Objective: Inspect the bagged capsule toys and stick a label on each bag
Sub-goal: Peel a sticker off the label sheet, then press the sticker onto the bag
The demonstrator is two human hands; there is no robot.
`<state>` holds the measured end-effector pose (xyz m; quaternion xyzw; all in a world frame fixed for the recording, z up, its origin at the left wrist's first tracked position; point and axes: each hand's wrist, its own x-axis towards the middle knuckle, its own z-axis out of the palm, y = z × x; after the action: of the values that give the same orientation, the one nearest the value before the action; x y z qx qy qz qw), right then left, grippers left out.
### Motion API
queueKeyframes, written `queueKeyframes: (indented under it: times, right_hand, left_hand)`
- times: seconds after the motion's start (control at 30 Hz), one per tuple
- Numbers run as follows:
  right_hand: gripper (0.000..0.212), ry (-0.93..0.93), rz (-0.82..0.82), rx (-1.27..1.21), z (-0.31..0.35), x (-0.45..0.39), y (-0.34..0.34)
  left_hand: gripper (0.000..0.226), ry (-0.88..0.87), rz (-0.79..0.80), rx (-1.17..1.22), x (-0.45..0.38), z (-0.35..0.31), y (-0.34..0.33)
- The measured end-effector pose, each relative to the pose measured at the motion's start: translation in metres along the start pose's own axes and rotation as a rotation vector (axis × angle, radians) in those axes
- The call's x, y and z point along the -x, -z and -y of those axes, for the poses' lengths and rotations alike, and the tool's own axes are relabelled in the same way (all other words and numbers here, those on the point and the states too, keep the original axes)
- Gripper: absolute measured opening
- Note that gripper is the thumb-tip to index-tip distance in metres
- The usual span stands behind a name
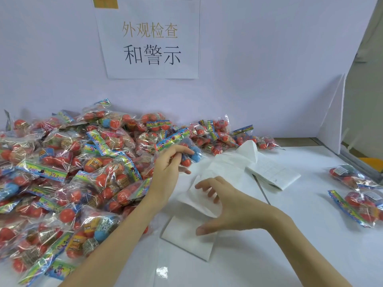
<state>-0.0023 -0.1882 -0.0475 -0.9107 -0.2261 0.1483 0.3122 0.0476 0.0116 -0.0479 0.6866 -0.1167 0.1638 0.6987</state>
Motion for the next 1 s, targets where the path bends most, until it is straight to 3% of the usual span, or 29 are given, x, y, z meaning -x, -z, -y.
queueKeyframes:
  times: [0.13, 0.23, 0.4, 0.5, 0.67, 0.83, 0.93, 1.0]
  right_hand:
    - [0.031, 0.056, -0.150, -0.081, -0.001, -0.002, 0.006]
    - [0.005, 0.080, -0.296, -0.189, -0.002, -0.005, 0.013]
    - [0.004, 0.094, -0.506, -0.393, -0.007, -0.006, 0.021]
    - [0.010, 0.084, -0.613, -0.476, -0.010, -0.006, 0.024]
    - [0.020, 0.131, -0.736, -0.274, -0.012, -0.010, 0.018]
    - [0.021, 0.217, -0.827, -0.054, -0.014, -0.011, 0.015]
    - [0.021, 0.253, -0.847, -0.003, -0.014, -0.010, 0.014]
    - [0.021, 0.273, -0.872, 0.029, -0.013, -0.010, 0.013]
  left_hand:
    - [0.039, -0.004, 0.052, -0.031, 0.000, 0.000, 0.001]
    - [0.034, -0.021, 0.141, -0.060, 0.002, -0.001, 0.001]
    - [0.035, -0.024, 0.248, -0.203, 0.006, -0.001, -0.002]
    - [0.020, 0.036, 0.296, -0.193, 0.007, 0.003, -0.002]
    - [0.016, 0.003, 0.298, -0.274, 0.005, 0.006, -0.002]
    - [0.037, 0.015, 0.289, -0.338, 0.004, 0.006, -0.003]
    - [0.034, 0.028, 0.298, -0.334, 0.006, 0.003, -0.004]
    - [0.047, 0.066, 0.313, -0.330, 0.007, 0.000, -0.004]
